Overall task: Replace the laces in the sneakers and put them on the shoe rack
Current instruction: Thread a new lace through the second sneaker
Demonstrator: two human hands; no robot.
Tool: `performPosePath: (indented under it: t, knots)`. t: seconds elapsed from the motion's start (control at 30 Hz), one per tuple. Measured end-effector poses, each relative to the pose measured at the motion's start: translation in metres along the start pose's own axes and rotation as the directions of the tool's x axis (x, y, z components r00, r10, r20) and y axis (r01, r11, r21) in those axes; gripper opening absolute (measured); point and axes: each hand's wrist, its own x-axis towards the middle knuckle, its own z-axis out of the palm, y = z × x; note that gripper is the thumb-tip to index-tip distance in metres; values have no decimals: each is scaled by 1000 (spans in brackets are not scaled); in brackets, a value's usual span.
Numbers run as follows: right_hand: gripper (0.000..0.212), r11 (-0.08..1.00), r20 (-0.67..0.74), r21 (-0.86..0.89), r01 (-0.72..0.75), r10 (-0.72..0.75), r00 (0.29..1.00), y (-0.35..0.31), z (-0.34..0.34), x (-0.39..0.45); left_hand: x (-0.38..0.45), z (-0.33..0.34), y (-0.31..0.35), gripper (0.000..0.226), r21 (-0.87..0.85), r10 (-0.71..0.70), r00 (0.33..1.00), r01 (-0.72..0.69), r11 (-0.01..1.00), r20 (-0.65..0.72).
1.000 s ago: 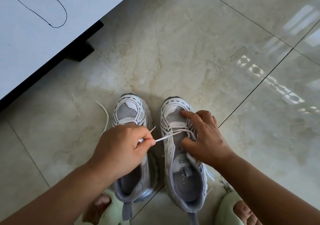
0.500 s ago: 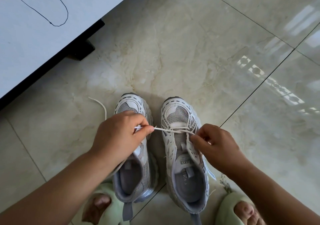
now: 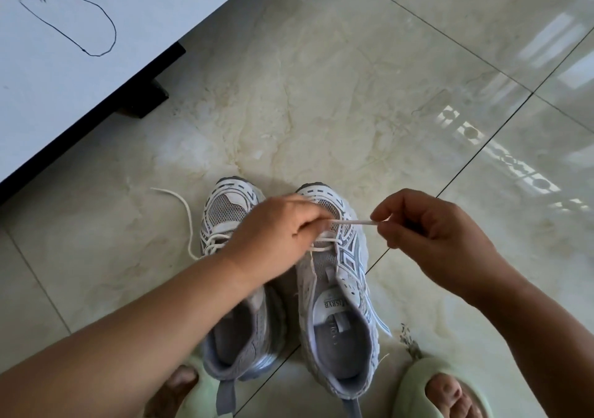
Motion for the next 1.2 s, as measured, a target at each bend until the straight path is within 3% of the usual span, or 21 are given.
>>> performPosePath:
  t: [0.23,0.3,0.37,0.47,0.57,0.67,0.87,1.0,1.2]
  knots:
    - [25,979,37,182,-93,88,995,18,-31,-7,1,-5,-33,21,328,-296,940,336,883,-167]
    - [29,960,93,270,-74,50,994,16,-35,-9,1,-5,-32,19,342,-265,945,317,884,-191]
    - [33,942,177,330,-57,-3,984,13,-31,-10,1,-4,-25,16,319,-141,970,200,926,-200]
    - [20,992,165,127,14,-35,986,19,-17,-6,-3,3,-6,12,280,55,981,-1,960,-186]
    - [9,991,44,-103,80,-76,996,26,-3,-1,-15,12,7,20,248,121,989,-97,964,-86]
    - [11,924,71,-293,245,-234,970,31,7,2,-27,23,13,26,273,48,998,-38,961,-30]
    - [22,881,106,-376,287,-267,958,32,20,6,-25,36,22,28,212,-223,974,224,951,-27]
    - [26,823,64,-446,352,-363,929,33,23,12,-20,37,22,23,73,-282,958,286,955,-56]
    - [12,711,19,-632,307,-382,924,31,27,15,-18,40,19,19,-6,-307,949,308,951,-77]
